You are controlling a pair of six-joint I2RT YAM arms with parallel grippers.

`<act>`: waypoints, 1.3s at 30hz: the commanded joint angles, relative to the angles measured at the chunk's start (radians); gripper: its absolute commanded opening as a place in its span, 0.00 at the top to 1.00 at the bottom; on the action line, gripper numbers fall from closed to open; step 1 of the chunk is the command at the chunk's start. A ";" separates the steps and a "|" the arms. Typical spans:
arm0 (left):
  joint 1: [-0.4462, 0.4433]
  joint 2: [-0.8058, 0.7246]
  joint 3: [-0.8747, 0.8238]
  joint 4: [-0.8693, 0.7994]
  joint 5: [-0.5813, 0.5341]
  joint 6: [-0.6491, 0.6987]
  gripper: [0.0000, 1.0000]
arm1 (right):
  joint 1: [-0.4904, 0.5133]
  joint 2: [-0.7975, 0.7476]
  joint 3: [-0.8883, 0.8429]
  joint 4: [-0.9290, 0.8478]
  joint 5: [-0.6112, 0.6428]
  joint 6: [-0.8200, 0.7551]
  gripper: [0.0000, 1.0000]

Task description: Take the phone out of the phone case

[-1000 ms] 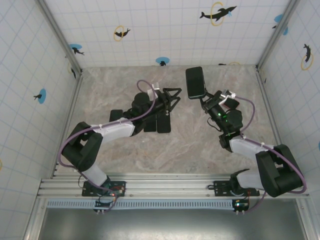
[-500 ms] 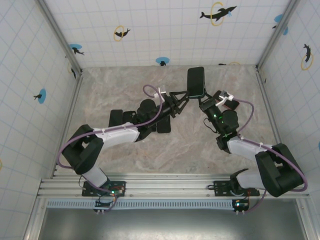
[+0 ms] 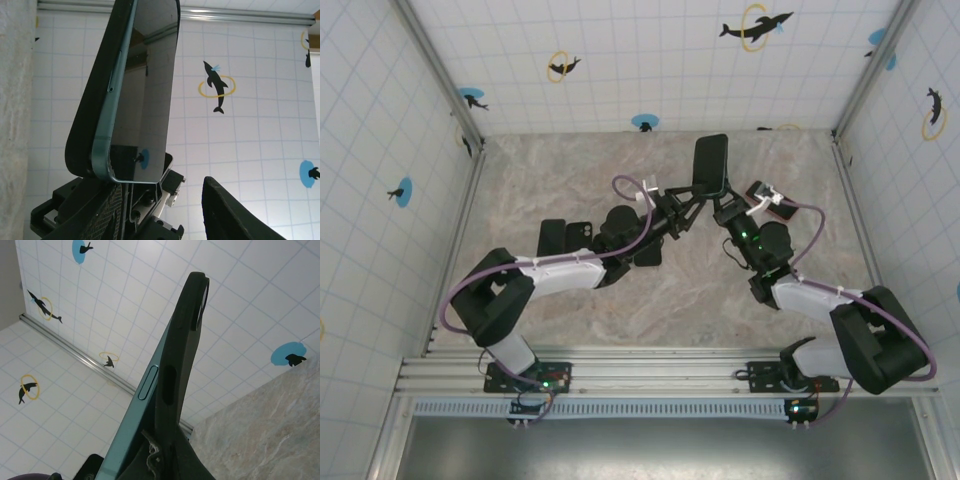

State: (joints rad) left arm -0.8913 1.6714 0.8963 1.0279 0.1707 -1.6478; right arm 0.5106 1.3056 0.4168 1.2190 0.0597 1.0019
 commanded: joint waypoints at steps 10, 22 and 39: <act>-0.001 0.055 0.014 0.100 -0.083 -0.033 0.58 | 0.029 -0.032 -0.064 0.179 0.038 -0.012 1.00; 0.000 0.114 0.117 0.113 -0.094 -0.027 0.80 | 0.063 -0.033 -0.089 0.205 0.083 -0.006 1.00; -0.018 0.065 0.113 0.093 -0.074 0.009 1.00 | 0.051 0.002 -0.090 0.104 0.233 -0.071 1.00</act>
State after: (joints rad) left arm -0.8989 1.7821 0.9817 1.0737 0.0994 -1.6718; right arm 0.5758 1.3033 0.3412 1.3136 0.2153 0.9710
